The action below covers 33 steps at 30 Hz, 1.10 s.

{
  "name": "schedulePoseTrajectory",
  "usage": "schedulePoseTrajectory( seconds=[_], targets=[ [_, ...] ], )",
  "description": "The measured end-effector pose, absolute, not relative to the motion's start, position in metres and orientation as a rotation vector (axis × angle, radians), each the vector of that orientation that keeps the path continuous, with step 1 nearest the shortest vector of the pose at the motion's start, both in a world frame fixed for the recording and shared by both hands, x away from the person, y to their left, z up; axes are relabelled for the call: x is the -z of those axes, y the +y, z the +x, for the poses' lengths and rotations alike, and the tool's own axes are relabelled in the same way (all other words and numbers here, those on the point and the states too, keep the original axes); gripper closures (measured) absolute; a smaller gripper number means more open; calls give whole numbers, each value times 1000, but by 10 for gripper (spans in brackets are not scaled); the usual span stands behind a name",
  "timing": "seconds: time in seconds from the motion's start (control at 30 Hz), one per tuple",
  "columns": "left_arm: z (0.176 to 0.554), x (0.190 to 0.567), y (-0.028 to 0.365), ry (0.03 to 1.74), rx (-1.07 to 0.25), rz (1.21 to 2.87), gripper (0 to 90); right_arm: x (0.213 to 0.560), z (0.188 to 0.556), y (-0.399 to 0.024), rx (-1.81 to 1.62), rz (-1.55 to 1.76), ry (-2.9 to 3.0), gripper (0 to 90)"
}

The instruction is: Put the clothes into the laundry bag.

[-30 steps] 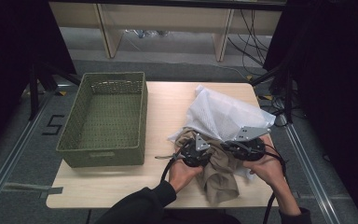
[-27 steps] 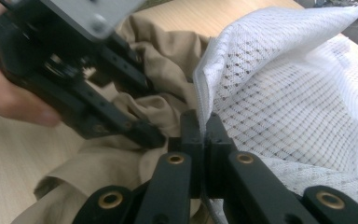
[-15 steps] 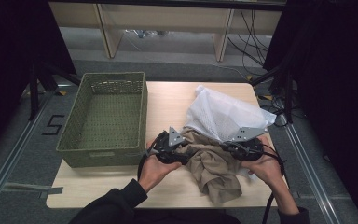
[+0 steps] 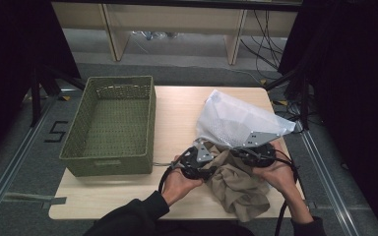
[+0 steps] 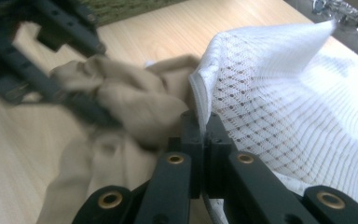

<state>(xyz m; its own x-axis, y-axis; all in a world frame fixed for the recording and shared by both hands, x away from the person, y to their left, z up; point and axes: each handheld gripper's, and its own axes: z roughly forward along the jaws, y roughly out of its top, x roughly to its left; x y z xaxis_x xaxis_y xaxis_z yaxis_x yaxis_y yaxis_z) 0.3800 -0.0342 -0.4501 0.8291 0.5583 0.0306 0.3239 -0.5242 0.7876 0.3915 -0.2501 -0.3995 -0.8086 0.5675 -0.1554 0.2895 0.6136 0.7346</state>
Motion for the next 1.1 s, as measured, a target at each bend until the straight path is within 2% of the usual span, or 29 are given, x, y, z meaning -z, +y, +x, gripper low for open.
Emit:
schedulePoseTrajectory(
  seconds=[0.1, 0.2, 0.33, 0.4, 0.5, 0.6, 0.7, 0.73, 0.8, 0.97, 1.0, 1.03, 1.07, 1.1],
  targets=[
    [396, 450, -41, 669, -372, 2148, 647, 393, 386, -249, -1055, 652, 2461, 898],
    [421, 471, -42, 770, -370, 2142, 647, 390, 383, -250, -1053, 629, 2459, 899],
    [418, 476, -44, 756, -353, 2143, 618, 401, 386, -254, -1023, 663, 2486, 899],
    [411, 470, -40, 738, -320, 2138, 563, 408, 389, -254, -1011, 672, 2502, 899],
    [402, 460, -25, 714, -282, 2102, 426, 411, 389, -254, -1010, 692, 2505, 898],
    [399, 453, 2, 715, -338, 2066, 297, 408, 387, -253, -1005, 676, 2505, 898],
    [410, 454, 20, 799, -354, 2043, 251, 407, 387, -252, -1009, 669, 2494, 899],
    [414, 456, 21, 826, -334, 2034, 210, 408, 388, -251, -1011, 657, 2493, 898],
    [424, 461, 18, 816, -305, 2017, 190, 409, 387, -250, -1006, 684, 2500, 898],
    [448, 481, -4, 815, -135, 2033, 106, 412, 389, -250, -998, 699, 2515, 898],
    [451, 483, -7, 815, -102, 2022, 109, 413, 390, -250, -1000, 690, 2514, 898],
    [452, 486, -10, 787, -24, 2018, 212, 413, 391, -251, -995, 668, 2511, 898],
    [449, 487, -14, 744, -11, 2023, 423, 413, 391, -251, -992, 681, 2511, 897],
    [445, 485, -18, 724, -67, 2058, 458, 413, 391, -251, -999, 698, 2517, 898]
  ],
)
